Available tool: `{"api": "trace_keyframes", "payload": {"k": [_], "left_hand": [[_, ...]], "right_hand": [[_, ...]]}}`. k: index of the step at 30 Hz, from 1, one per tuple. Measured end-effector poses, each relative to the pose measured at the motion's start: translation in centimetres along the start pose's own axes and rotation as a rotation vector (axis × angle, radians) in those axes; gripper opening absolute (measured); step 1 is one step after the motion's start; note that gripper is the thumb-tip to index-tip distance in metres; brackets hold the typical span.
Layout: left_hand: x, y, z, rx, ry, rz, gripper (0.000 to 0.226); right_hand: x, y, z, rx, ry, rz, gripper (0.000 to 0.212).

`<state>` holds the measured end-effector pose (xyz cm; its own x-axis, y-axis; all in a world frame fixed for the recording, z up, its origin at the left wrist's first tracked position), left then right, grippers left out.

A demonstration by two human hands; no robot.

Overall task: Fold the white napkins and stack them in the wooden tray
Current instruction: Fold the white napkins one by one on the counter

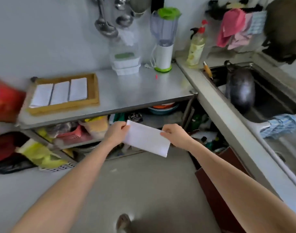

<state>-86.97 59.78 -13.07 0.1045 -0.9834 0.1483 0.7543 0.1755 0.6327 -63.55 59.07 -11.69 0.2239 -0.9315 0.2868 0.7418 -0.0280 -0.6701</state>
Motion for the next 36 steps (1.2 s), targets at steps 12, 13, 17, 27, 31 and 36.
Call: {"api": "trace_keyframes", "payload": {"k": [12, 13, 17, 27, 31, 36], "left_hand": [[-10.7, -18.2, 19.1, 0.097, 0.31, 0.126, 0.022], [-12.0, -19.3, 19.9, 0.096, 0.31, 0.13, 0.027], [-17.6, -22.2, 23.3, 0.089, 0.394, 0.164, 0.031], [-30.7, -25.5, 29.0, 0.085, 0.231, 0.166, 0.022], [-35.8, -25.8, 27.9, -0.123, 0.086, 0.086, 0.016], [-39.9, -26.7, 26.7, -0.292, -0.108, -0.063, 0.024]], "right_hand": [[-18.2, -21.2, -14.2, 0.072, -0.115, 0.126, 0.016], [-19.9, -22.1, -14.9, 0.071, -0.125, 0.122, 0.016], [-26.4, -25.8, -17.9, 0.037, -0.101, 0.14, 0.011], [-35.9, -31.3, -22.3, -0.005, -0.088, -0.036, 0.007], [-37.2, -31.8, -24.3, -0.037, 0.058, -0.17, 0.02], [-37.7, -32.9, -27.5, -0.119, 0.187, -0.329, 0.019]]}}
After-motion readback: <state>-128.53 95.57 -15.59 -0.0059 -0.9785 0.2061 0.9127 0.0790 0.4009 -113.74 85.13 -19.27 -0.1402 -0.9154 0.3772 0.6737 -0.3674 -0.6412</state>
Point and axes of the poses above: each hand's wrist, its own x-axis away from the middle knuckle, its own z-axis out of the back of the hand, y = z × x, the point moved 1 cm from there along -x, towards the middle knuckle, and after that the axes turned 3 degrees about x, right-handed, at the moved point
